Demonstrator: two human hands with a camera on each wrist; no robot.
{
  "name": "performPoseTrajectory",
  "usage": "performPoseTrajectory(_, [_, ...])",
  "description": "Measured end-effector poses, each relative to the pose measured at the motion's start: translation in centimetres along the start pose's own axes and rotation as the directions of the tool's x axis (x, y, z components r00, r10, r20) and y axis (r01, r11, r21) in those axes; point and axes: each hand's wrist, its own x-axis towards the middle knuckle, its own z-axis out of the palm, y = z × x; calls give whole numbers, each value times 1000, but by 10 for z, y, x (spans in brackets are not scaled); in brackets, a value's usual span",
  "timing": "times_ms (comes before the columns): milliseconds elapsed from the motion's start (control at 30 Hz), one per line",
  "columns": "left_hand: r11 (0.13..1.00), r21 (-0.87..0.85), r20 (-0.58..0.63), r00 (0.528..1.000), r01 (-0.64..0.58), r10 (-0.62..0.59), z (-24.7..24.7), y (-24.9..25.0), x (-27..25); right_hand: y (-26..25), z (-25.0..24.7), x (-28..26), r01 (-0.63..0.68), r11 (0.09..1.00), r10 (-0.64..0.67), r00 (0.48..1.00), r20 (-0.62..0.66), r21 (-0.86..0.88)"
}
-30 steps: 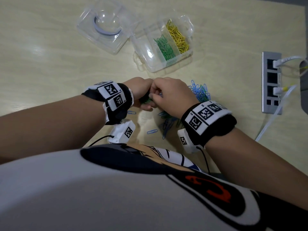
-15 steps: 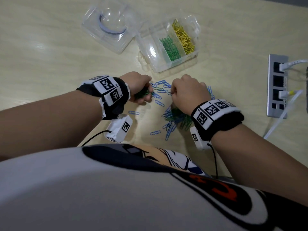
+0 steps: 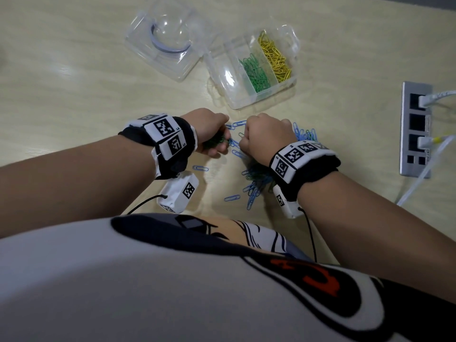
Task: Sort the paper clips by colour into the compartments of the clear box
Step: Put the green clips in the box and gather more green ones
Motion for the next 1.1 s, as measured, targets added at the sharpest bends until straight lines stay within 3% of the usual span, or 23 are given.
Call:
performPoseTrajectory(267, [1000,1,-27,1000,-14,14,5,0,-4,6,0,-10,17,999,-22,995,-95,-50])
performPoseTrajectory(533, [999,32,-22,999,-31,32,16,0,-9,9,-2,-20,42,998,-40,998,39,-56])
performPoseTrajectory(633, [999,-4,12,998,-54,54,24,1,-8,9,-8,-33,22,992,-19,1000,-18,122])
performPoseTrajectory(733, [995,-49,9,996,-84,84,34,4,-10,6,-17,-49,50,899,4,992,-124,435])
performPoseTrajectory(900, [991,-49,86,988,-124,128,53,10,-16,19,-22,-63,107,849,52,958,-283,517])
performPoseTrajectory(1000, [993,-57,117,987,-102,108,59,12,-14,45,-19,-72,-27,887,184,936,-300,461])
performPoseTrajectory(1100, [995,-3,89,991,-98,98,62,14,-12,69,-14,-85,-264,942,279,959,-47,207])
